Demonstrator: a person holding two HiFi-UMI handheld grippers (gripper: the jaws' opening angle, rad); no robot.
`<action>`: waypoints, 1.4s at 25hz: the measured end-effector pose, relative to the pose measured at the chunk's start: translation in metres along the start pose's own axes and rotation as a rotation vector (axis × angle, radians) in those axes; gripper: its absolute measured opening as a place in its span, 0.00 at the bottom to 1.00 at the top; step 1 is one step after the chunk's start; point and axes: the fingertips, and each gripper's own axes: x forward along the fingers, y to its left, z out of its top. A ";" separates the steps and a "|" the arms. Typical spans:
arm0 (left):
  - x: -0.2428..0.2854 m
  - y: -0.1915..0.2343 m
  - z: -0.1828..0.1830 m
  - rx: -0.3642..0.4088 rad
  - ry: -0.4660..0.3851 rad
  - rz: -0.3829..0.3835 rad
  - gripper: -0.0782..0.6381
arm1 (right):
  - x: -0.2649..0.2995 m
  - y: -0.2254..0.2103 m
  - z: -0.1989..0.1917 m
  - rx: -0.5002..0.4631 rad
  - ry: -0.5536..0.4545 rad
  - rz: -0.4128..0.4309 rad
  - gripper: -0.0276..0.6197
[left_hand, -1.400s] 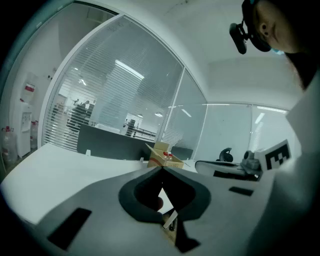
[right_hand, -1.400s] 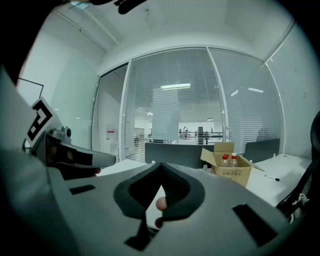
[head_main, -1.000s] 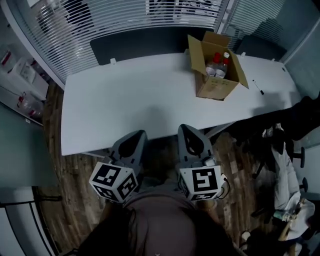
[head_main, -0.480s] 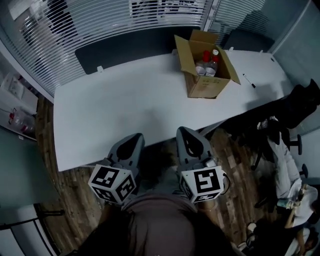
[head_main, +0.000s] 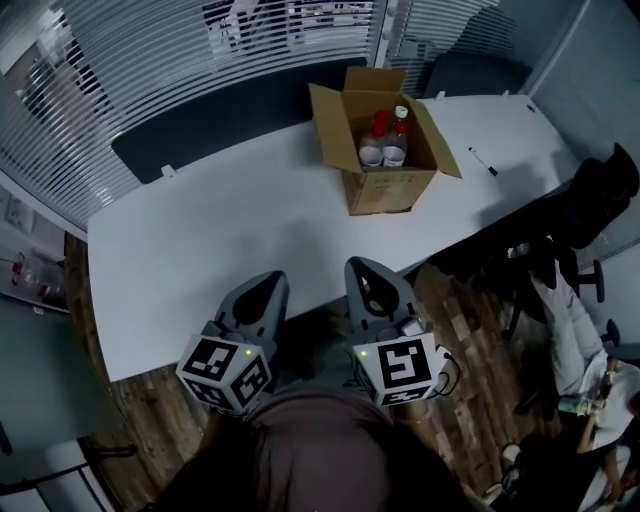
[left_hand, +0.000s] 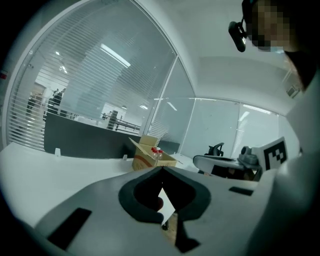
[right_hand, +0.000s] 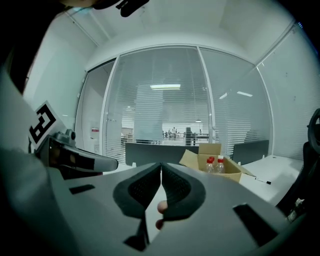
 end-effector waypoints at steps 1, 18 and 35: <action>0.009 -0.001 0.003 0.002 0.000 -0.003 0.12 | 0.004 -0.009 0.000 -0.001 -0.002 -0.005 0.08; 0.136 0.003 0.028 -0.006 0.008 0.021 0.12 | 0.072 -0.142 0.003 -0.012 0.023 -0.025 0.08; 0.210 0.020 0.039 -0.002 0.003 0.142 0.12 | 0.140 -0.256 0.003 -0.032 0.051 0.006 0.08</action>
